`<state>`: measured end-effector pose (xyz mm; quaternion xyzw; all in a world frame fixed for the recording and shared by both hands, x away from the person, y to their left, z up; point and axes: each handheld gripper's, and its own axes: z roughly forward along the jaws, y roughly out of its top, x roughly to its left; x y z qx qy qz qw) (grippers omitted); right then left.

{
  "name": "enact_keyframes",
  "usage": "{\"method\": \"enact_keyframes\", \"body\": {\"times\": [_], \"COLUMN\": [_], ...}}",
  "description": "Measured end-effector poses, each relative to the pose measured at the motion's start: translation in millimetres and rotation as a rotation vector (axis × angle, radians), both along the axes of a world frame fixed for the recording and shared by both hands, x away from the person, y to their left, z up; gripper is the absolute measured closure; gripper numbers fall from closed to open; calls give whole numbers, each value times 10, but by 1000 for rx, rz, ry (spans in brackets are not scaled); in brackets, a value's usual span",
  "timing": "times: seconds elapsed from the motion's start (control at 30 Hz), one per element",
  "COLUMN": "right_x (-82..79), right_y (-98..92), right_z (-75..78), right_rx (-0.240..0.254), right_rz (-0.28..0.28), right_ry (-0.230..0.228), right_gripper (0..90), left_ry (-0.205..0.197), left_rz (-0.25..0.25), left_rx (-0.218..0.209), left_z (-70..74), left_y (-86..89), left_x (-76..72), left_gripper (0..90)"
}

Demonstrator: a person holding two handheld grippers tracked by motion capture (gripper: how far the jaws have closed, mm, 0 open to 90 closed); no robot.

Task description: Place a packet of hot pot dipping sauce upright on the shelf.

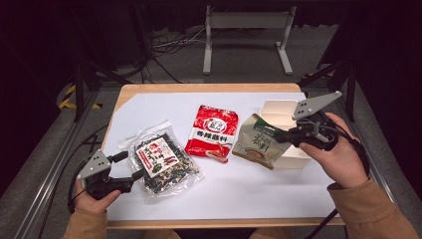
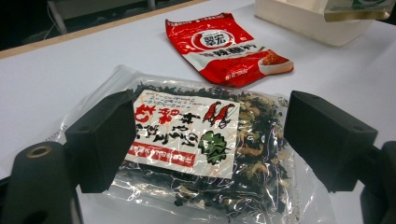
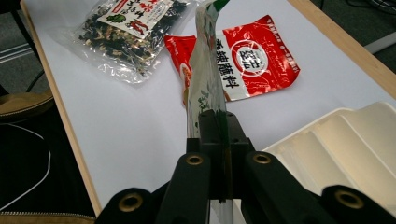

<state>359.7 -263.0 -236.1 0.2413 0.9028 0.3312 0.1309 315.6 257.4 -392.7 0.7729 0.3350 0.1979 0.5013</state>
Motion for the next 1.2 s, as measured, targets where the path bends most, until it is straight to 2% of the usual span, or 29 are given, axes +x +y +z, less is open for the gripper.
{"method": "enact_keyframes", "body": {"times": [0.37, 0.77, 1.2], "right_x": [108, 293, 583], "right_y": [-103, -198, -350], "right_z": [174, 280, 403], "right_rx": [-8, -16, -21], "right_rz": [-35, -58, -90], "right_ry": [-65, -85, -127], "right_gripper": [898, 898, 897], "left_ry": [3, 6, 12], "left_rz": [2, 15, 20], "left_rx": [4, 12, 15], "left_z": [-2, -16, -32], "left_y": [-2, 9, 14], "left_x": [0, -33, -35], "left_gripper": [176, 176, 176]}}
